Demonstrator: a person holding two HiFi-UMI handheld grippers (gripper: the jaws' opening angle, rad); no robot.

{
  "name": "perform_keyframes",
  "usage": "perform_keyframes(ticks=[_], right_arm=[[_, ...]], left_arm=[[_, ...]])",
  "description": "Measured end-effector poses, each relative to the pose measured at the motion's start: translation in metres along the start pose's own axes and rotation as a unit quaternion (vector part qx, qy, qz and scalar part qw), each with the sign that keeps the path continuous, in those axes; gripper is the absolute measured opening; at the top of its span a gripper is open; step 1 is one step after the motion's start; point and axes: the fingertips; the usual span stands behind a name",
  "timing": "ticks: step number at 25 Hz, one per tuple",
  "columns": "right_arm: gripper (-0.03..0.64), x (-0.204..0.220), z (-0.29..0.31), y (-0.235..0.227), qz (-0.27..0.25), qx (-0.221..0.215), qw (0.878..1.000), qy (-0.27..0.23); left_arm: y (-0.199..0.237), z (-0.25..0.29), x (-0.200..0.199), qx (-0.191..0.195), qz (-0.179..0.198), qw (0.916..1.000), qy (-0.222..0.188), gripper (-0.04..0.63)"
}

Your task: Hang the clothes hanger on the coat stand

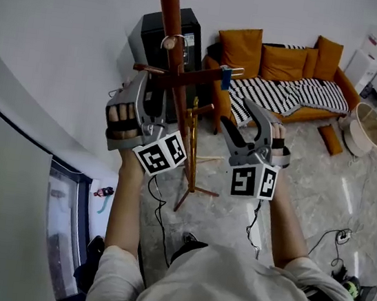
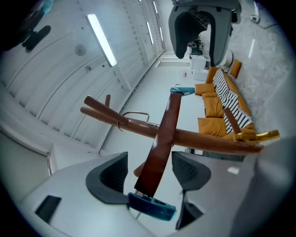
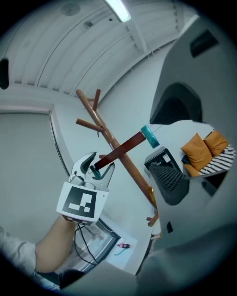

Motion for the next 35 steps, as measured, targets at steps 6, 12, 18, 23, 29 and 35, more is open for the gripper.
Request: perform_keyframes(ticks=[6, 12, 18, 23, 29, 35], right_arm=[[0.275, 0.001, -0.028, -0.006, 0.05, 0.01, 0.998, -0.027], [0.235, -0.002, -0.056, -0.012, 0.12, 0.012, 0.99, -0.069], [0.036, -0.003, -0.084, -0.007, 0.18, 0.015, 0.978, -0.105], [0.009, 0.006, -0.115, 0.019, 0.16, 0.002, 0.983, -0.087], [0.005, 0.021, -0.158, 0.056, 0.26, -0.069, 0.958, -0.096], [0.005, 0.051, -0.186, 0.096, 0.329, -0.113, 0.936, -0.059]], left_arm=[[0.013, -0.023, -0.003, -0.01, -0.055, 0.9983, 0.013, 0.301], [0.021, -0.058, -0.026, -0.005, -0.127, 0.9917, 0.022, 0.301], [-0.014, -0.116, -0.055, 0.04, -0.308, 0.9507, 0.011, 0.299], [-0.075, -0.181, -0.074, 0.082, -0.44, 0.8923, 0.061, 0.207], [-0.112, -0.244, -0.075, 0.085, -0.536, 0.8305, 0.126, 0.009], [-0.141, -0.284, -0.08, 0.112, -0.536, 0.8219, 0.158, 0.009]])
Point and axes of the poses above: the fingertips, and each gripper's own axes: z forward along the fingers, y to its left, x out of its underside, and after that the axes turned 1 degree about -x, right-handed
